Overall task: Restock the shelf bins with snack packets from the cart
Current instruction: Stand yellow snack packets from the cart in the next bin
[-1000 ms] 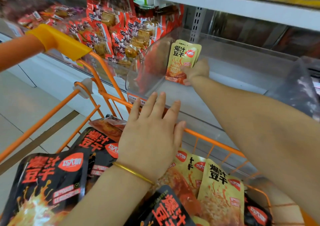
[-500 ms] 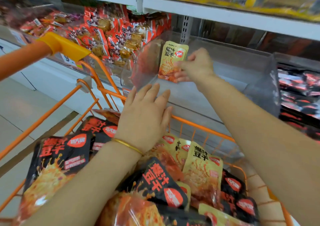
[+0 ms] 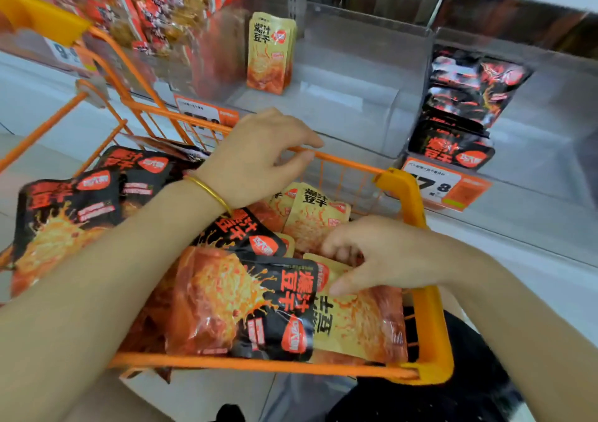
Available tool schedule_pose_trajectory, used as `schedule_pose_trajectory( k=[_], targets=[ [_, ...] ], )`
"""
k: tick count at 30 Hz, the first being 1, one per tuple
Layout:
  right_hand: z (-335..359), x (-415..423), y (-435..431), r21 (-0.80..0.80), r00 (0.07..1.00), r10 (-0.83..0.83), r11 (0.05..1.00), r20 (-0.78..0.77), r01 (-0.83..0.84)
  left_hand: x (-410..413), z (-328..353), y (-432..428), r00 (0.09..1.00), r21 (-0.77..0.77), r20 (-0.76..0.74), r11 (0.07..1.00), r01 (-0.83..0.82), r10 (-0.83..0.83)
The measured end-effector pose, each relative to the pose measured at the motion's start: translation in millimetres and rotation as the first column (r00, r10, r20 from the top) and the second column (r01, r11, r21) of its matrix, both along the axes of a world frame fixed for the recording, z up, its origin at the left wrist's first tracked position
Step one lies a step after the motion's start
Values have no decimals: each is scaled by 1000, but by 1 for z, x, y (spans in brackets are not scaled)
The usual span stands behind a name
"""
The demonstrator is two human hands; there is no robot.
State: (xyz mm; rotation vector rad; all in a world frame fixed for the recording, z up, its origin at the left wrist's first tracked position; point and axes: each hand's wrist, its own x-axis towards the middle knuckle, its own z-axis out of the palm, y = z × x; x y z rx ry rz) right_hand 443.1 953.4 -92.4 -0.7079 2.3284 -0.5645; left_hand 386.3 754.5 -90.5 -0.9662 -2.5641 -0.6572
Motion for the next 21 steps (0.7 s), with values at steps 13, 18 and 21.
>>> schedule_pose_trajectory(
  k=[13,18,21],
  targets=[
    [17,-19,25,-362,936,-326,864,131,351,12,3,7,938,294,340,955,-37,-68],
    [27,-31,13,-631,802,-543,536,250,560,15,7,13,815,594,510,798,-101,-276],
    [27,-44,-5,-679,788,-538,460,300,572,9,8,9,822,662,505,729,-174,-263]
  ],
)
